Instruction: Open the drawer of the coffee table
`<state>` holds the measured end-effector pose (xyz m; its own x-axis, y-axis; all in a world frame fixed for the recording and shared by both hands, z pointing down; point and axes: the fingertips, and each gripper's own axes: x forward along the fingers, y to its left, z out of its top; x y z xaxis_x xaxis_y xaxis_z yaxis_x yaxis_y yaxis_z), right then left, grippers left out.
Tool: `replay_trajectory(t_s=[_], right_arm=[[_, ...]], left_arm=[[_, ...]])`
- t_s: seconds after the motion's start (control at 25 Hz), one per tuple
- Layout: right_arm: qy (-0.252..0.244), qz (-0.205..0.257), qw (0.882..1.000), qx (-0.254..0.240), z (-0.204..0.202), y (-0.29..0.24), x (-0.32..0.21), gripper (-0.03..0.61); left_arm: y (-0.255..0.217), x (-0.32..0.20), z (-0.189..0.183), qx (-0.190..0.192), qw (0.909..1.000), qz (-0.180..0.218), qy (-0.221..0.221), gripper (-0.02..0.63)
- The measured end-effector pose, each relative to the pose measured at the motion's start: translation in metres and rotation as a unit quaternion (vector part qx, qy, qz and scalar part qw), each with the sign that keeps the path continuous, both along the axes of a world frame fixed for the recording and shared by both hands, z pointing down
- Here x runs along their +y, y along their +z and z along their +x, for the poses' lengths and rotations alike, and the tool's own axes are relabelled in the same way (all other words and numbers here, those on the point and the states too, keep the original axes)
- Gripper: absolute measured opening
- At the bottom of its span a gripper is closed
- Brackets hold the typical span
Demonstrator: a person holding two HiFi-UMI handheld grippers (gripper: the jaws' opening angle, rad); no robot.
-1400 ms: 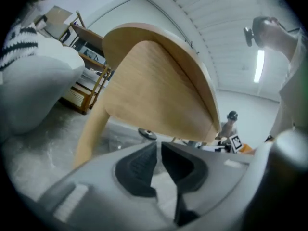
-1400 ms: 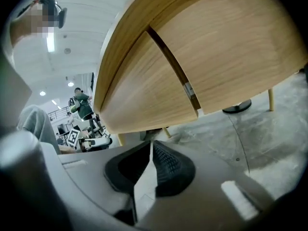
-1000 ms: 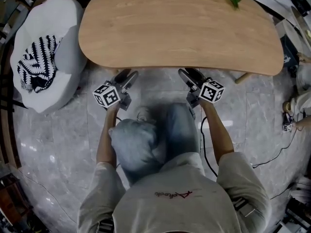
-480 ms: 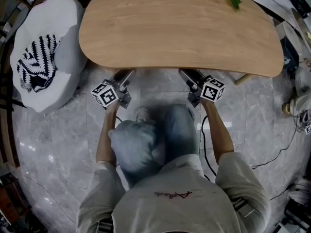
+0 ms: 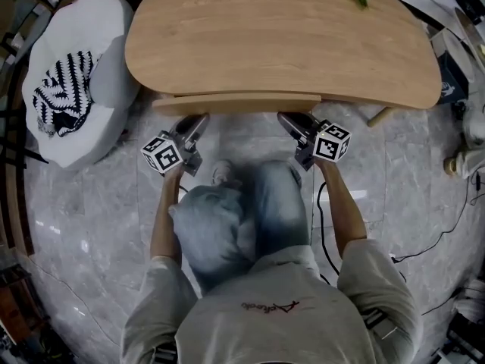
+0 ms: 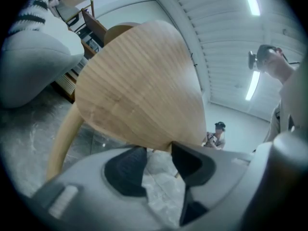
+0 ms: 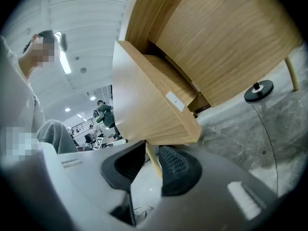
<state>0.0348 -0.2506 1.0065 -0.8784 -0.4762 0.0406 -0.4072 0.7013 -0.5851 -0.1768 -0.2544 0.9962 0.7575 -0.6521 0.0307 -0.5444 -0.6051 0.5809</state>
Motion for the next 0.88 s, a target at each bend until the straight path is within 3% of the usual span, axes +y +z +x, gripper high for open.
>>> replay_trajectory(t_s=[0.76, 0.84, 0.88], right_arm=[[-0.052, 0.027, 0.998, 0.004, 0.002, -0.002, 0.075, 0.092], [-0.056, 0.042, 0.998, -0.009, 0.002, -0.011, 0.082, 0.028], [-0.051, 0.045, 0.997, -0.02, 0.003, -0.015, 0.083, 0.035]], left_arm=[[0.0, 0.075, 0.011, -0.018, 0.9998, -0.002, 0.008, 0.172], [-0.003, 0.084, 0.015, -0.027, 0.9994, 0.008, 0.02, 0.154], [-0.006, 0.088, 0.015, -0.026, 0.9993, 0.015, 0.022, 0.049]])
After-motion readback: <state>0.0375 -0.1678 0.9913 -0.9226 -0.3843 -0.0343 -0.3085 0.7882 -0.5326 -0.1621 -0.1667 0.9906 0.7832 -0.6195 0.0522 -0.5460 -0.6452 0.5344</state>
